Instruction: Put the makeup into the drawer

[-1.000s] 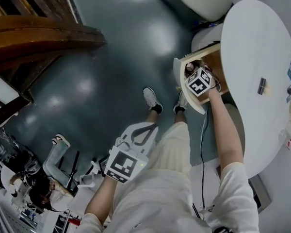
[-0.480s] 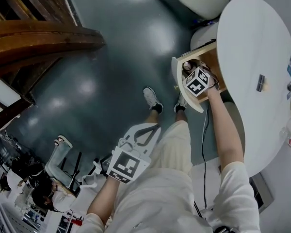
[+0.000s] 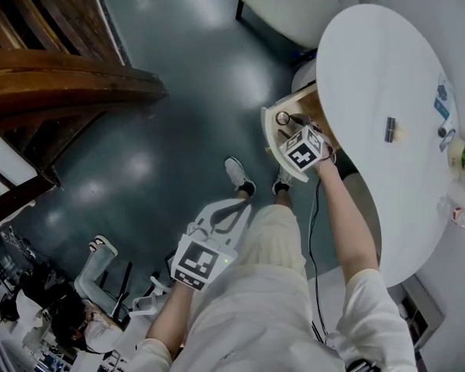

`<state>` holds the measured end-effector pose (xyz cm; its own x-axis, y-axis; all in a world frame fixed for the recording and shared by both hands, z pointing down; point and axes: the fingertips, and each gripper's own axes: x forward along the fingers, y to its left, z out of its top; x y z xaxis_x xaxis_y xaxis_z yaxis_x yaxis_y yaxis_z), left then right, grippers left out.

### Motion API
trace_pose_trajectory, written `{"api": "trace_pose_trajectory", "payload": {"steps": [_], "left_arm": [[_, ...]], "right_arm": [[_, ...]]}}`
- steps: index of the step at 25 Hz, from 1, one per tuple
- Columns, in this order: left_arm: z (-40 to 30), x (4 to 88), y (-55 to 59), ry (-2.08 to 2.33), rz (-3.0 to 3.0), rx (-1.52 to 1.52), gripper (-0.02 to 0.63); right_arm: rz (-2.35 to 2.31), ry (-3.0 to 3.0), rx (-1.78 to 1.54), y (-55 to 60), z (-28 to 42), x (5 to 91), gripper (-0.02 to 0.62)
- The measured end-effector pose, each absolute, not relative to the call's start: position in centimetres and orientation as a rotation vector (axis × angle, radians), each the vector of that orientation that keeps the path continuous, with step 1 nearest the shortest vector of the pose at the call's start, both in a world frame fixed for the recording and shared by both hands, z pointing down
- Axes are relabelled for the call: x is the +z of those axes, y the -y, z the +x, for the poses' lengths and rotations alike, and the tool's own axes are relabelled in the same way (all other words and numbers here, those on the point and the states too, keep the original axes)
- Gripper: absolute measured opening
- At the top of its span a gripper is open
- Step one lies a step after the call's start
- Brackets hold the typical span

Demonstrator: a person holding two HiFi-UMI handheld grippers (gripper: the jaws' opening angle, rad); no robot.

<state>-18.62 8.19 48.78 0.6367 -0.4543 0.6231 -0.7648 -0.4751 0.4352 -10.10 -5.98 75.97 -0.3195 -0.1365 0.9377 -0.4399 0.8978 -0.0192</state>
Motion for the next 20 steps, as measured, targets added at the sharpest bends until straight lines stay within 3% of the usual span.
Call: {"api": "trace_pose_trajectory", "payload": {"steps": [5, 20], "left_arm": [[-17.5, 45.9, -8.0, 0.988, 2.178, 0.534, 0.008], [-13.8, 39.1, -6.8, 1.167, 2.185, 0.385, 0.009]], "right_arm": [[0.465, 1.972, 0.343, 4.6, -10.3, 70.3, 0.218], [0.620, 2.136, 0.431, 1.0, -6.1, 55.8, 0.041]]}}
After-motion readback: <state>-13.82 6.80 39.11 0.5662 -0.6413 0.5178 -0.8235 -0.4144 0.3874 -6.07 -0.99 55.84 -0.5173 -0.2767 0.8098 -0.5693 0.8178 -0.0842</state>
